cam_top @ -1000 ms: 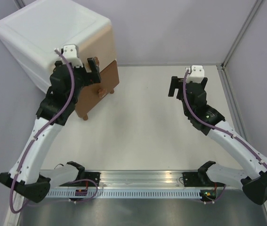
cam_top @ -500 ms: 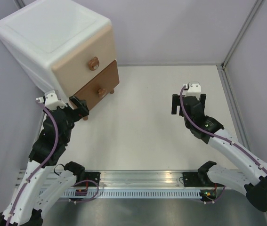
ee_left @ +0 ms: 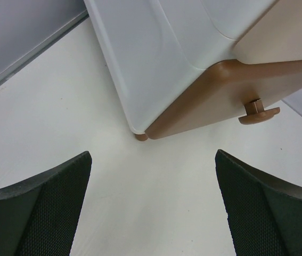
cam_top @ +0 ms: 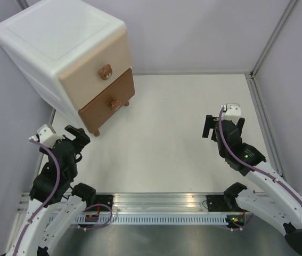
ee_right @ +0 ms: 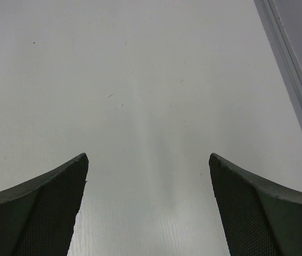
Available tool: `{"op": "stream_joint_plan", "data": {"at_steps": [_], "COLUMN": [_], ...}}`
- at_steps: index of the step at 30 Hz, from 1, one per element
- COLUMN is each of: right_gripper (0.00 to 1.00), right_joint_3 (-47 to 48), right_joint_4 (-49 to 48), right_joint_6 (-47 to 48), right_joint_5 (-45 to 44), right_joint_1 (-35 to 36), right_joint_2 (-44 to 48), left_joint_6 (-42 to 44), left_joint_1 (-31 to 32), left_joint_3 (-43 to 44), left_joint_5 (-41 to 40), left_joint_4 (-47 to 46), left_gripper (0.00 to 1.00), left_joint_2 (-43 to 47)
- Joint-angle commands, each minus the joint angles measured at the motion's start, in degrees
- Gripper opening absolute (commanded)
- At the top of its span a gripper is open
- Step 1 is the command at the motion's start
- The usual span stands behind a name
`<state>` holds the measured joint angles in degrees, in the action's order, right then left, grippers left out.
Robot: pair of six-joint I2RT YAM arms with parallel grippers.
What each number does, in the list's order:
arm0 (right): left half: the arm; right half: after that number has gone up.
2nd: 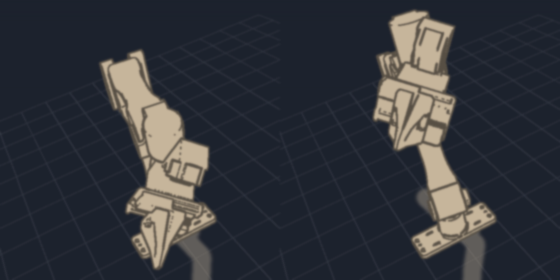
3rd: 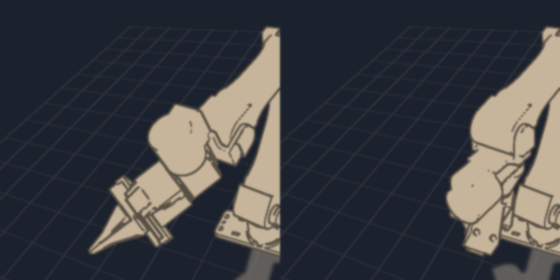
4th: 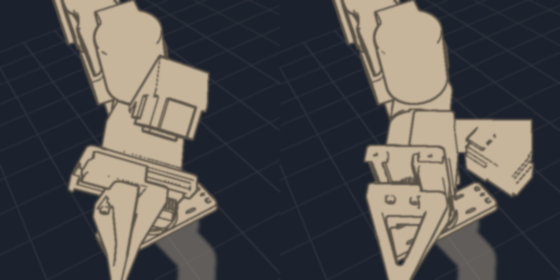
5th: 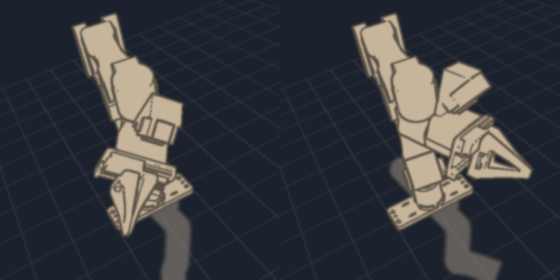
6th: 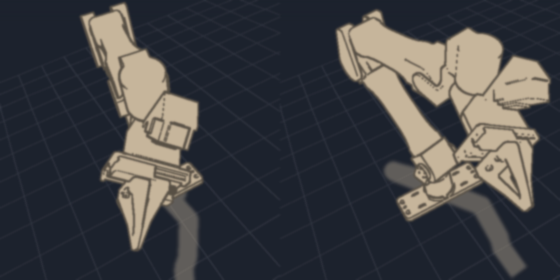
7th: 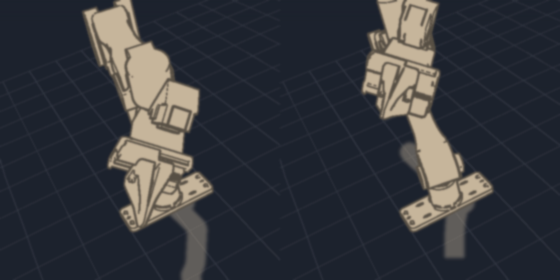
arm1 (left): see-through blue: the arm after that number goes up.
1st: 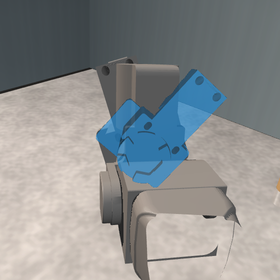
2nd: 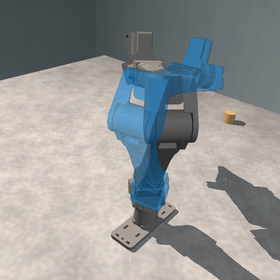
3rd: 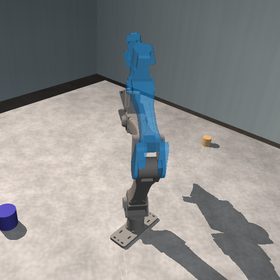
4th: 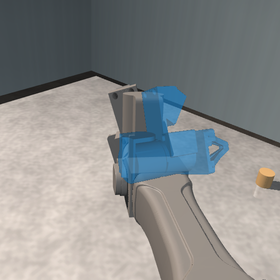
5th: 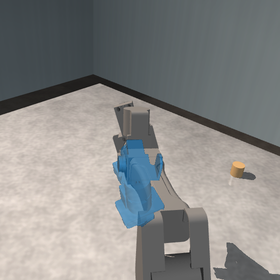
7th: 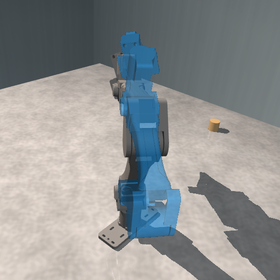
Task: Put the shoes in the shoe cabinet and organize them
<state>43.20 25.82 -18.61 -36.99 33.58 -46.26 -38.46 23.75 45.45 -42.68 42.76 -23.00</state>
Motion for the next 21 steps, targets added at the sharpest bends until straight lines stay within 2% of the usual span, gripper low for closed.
{"op": "stream_joint_plan", "data": {"at_steps": [1,6,13,21], "right_gripper": [0.98,0.98,0.98,0.98], "right_joint_3": [-0.3,-0.1,0.0,0.3], "right_joint_4": [3.3,3.5,2.7,1.5], "right_joint_6": [-2.7,-3.4,-3.1,-2.3], "right_joint_5": [-4.5,-4.7,-4.8,-4.8], "right_joint_1": [-0.2,-0.2,-0.2,-0.1], "right_joint_2": [1.6,0.9,0.2,-0.8], "left_joint_6": [-3.7,-5.7,-12.7,-15.1], "left_joint_1": [-0.2,-0.1,-0.1,-0.2], "left_joint_3": [-1.3,-1.9,-1.9,-2.4], "left_joint_5": [-4.0,-4.7,-7.7,-8.6], "left_joint_4": [1.5,5.0,10.7,12.4], "left_gripper": [1.00,1.00,1.00,1.00], "left_joint_2": [1.6,2.2,3.1,4.5]}}
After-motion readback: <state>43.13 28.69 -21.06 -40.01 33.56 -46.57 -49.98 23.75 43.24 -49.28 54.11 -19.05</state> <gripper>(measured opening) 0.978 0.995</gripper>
